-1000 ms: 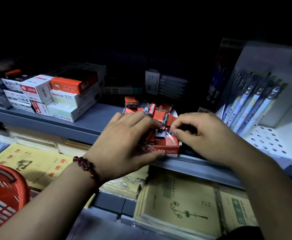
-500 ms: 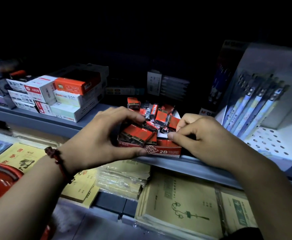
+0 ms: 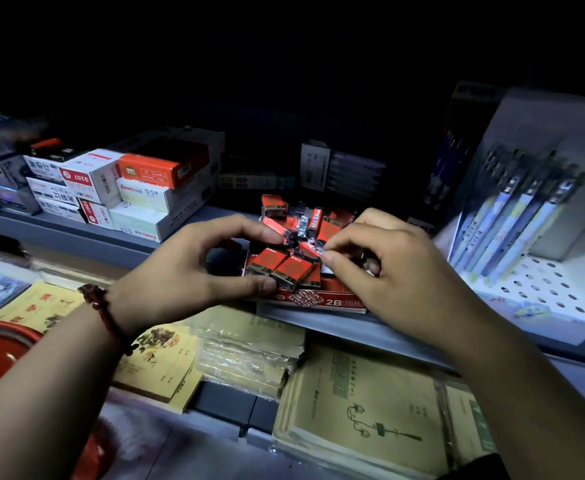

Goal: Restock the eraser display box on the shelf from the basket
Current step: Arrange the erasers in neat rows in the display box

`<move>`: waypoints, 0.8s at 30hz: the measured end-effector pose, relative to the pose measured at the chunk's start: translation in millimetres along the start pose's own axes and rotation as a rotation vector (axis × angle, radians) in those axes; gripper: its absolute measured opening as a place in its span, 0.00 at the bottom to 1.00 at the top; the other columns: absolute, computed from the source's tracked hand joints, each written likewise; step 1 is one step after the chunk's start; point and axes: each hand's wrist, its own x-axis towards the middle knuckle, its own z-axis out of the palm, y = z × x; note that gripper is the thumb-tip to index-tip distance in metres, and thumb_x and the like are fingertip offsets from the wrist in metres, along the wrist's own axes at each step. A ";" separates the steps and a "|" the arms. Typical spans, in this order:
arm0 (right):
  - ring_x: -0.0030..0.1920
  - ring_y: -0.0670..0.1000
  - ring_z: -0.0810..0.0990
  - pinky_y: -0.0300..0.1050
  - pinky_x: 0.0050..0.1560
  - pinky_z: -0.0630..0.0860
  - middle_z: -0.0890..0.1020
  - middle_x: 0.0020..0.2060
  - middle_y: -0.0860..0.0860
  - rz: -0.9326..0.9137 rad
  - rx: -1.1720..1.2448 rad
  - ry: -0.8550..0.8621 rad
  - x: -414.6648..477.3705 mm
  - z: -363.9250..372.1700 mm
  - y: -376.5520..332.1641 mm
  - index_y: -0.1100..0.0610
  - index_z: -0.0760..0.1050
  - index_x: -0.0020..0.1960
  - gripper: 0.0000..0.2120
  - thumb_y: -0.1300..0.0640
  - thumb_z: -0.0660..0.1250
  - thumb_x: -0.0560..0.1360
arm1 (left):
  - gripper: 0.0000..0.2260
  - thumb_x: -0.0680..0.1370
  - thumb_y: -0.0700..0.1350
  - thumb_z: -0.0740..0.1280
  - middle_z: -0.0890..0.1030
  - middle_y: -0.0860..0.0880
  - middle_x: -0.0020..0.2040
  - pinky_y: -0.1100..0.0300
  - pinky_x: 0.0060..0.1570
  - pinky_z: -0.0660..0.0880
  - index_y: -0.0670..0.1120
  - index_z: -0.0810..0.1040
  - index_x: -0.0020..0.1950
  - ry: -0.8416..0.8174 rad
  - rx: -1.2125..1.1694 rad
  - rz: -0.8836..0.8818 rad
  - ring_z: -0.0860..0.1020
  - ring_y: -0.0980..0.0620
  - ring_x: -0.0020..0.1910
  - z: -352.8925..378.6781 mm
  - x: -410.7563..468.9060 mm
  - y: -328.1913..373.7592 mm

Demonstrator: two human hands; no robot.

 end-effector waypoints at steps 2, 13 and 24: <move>0.43 0.41 0.76 0.36 0.43 0.69 0.77 0.45 0.41 -0.014 0.038 -0.023 -1.1 2.8 -5.3 0.47 0.83 0.53 0.13 0.40 0.69 0.76 | 0.20 0.69 0.43 0.79 0.85 0.51 0.56 0.60 0.58 0.80 0.48 0.82 0.59 0.019 0.009 0.014 0.83 0.54 0.56 2.0 1.1 -0.7; 0.47 0.41 0.73 0.38 0.49 0.72 0.72 0.47 0.36 0.056 0.036 -0.082 -2.3 8.1 -10.6 0.42 0.77 0.59 0.19 0.38 0.72 0.71 | 0.21 0.72 0.57 0.77 0.80 0.58 0.60 0.61 0.64 0.73 0.52 0.81 0.61 0.019 0.285 0.173 0.78 0.56 0.63 10.1 6.1 1.7; 0.37 0.43 0.73 0.31 0.38 0.70 0.77 0.39 0.42 0.135 0.195 -0.034 -4.7 -8.6 9.0 0.43 0.80 0.58 0.21 0.57 0.81 0.69 | 0.14 0.73 0.50 0.76 0.83 0.57 0.55 0.61 0.58 0.77 0.53 0.83 0.58 0.052 0.282 0.178 0.81 0.58 0.57 23.9 13.1 11.9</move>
